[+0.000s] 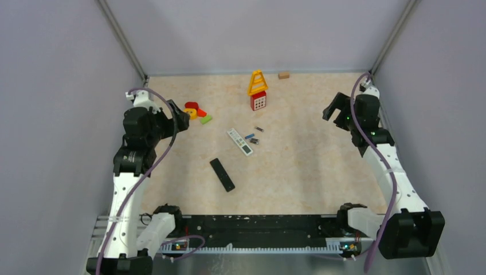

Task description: Load the batteries into the remote control

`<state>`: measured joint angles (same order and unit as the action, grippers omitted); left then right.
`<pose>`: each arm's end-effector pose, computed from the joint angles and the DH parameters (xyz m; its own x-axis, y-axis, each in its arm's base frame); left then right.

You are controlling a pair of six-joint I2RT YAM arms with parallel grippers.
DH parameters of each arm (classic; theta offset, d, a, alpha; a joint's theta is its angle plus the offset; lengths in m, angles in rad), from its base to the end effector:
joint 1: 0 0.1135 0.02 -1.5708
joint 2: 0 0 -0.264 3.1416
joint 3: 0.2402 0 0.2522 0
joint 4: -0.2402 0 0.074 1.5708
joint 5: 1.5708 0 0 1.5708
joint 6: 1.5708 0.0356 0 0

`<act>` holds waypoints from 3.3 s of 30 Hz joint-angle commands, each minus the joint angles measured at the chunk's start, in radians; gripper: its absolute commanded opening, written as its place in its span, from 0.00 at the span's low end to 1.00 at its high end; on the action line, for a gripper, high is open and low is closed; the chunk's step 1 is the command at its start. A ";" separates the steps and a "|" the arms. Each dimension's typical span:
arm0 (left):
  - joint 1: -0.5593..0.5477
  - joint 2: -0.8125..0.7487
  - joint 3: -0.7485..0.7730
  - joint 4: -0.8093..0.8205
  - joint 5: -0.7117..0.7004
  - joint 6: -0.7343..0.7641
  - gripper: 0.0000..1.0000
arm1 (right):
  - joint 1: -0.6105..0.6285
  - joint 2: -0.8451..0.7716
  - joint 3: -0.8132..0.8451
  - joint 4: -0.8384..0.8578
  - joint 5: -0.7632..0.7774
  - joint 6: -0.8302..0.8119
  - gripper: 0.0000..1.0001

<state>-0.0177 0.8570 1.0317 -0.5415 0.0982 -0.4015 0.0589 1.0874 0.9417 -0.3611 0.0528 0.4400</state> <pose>0.1800 -0.0067 0.3755 -0.3727 -0.3824 -0.8455 -0.0397 0.9169 -0.3972 0.2438 0.0125 0.3179 -0.4438 0.3999 -0.8019 0.1949 0.9165 0.3492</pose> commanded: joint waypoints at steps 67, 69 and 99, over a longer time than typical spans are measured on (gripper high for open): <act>-0.002 -0.054 -0.266 0.188 0.140 -0.157 0.99 | 0.851 0.898 0.412 0.094 0.184 -0.198 0.25; -0.001 -0.051 -0.271 0.194 0.161 -0.137 0.99 | 0.851 0.864 0.406 0.076 0.155 -0.224 0.20; -0.075 0.162 -0.211 0.611 1.188 0.030 0.99 | 0.767 0.477 0.498 -0.489 -0.650 -0.470 0.01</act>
<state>-0.0437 0.9348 0.7692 0.0624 1.1095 -0.3832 0.8280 1.6394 1.3529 -0.7536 -0.5076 0.0624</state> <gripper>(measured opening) 0.986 0.401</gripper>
